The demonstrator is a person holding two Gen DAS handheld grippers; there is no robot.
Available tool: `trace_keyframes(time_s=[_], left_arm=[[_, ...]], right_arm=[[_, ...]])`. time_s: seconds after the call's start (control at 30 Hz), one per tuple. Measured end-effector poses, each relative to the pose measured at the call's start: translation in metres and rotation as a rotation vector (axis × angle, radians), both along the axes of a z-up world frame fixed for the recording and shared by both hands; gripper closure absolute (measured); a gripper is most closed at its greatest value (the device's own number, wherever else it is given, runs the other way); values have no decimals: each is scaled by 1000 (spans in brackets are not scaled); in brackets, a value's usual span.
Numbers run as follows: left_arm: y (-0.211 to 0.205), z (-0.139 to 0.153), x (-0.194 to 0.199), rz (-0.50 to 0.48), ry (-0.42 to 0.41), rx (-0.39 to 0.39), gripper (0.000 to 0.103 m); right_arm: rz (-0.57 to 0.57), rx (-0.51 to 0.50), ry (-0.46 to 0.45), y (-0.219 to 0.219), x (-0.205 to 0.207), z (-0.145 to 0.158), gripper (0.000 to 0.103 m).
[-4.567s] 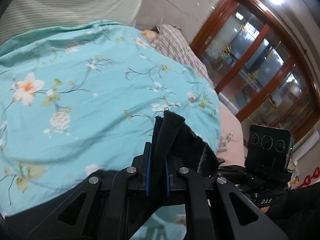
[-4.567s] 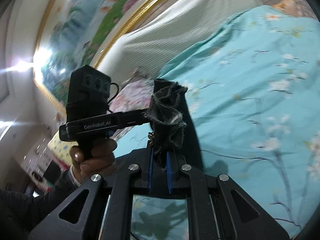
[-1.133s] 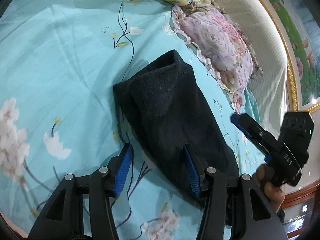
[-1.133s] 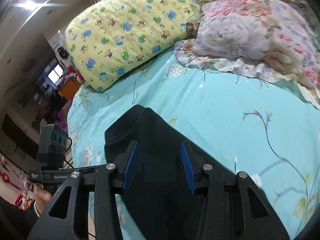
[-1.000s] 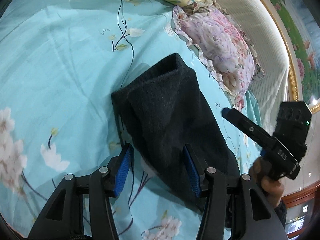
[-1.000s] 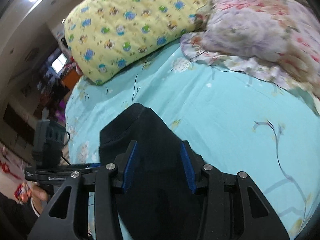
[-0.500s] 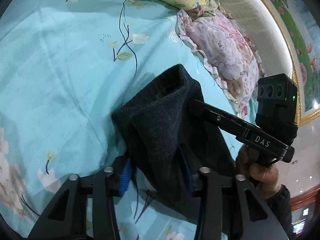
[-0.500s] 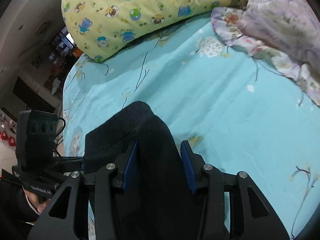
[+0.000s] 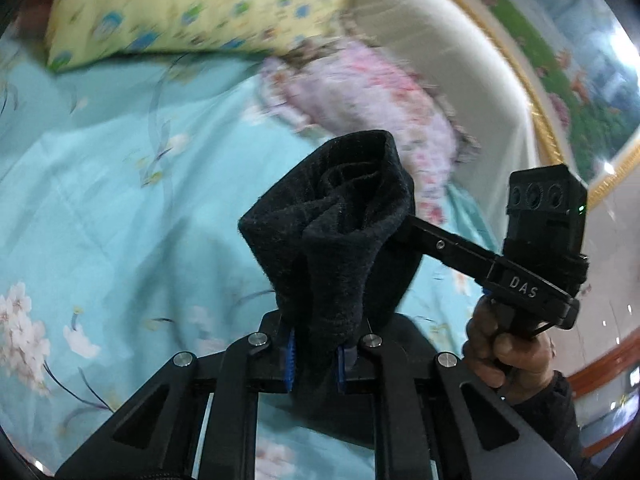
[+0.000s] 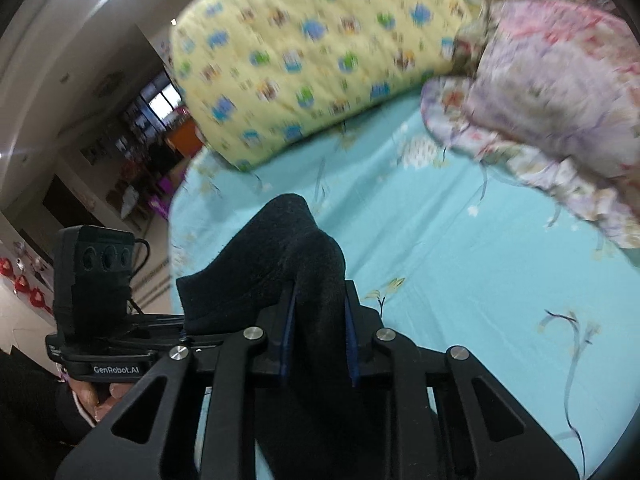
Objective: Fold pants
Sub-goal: 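Lift the gripped pants end with both tools and fold it over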
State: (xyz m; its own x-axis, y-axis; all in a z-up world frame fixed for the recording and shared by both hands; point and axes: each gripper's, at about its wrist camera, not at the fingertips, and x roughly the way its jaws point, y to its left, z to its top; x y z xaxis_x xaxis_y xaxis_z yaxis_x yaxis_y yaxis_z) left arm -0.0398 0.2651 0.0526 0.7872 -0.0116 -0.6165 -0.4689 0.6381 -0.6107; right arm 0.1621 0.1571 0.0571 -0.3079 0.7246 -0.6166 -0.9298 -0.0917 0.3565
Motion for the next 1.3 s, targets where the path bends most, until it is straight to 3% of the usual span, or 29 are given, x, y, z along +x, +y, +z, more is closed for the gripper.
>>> trace_keyframes(time_s=[0.23,0.43,0.7,1.0,1.3], left_arm=[[-69,51,18,-143,-81,70,90],[-138,70,39,-282,-102,120,90],[-217,58,69,-418,-54,164,90],[-269,37,86,-518,-6,202,90],[-306,16,93,-552,44,375,88]], right_arm=[[-72,139,27,-90,14,36,81],[-175,222,48,-175,32,44,82],[-314,262,97,-260,54,20,82],[-426,294,165,-328,66,-17,82],[-490,286,219,-351,74,-53,80]])
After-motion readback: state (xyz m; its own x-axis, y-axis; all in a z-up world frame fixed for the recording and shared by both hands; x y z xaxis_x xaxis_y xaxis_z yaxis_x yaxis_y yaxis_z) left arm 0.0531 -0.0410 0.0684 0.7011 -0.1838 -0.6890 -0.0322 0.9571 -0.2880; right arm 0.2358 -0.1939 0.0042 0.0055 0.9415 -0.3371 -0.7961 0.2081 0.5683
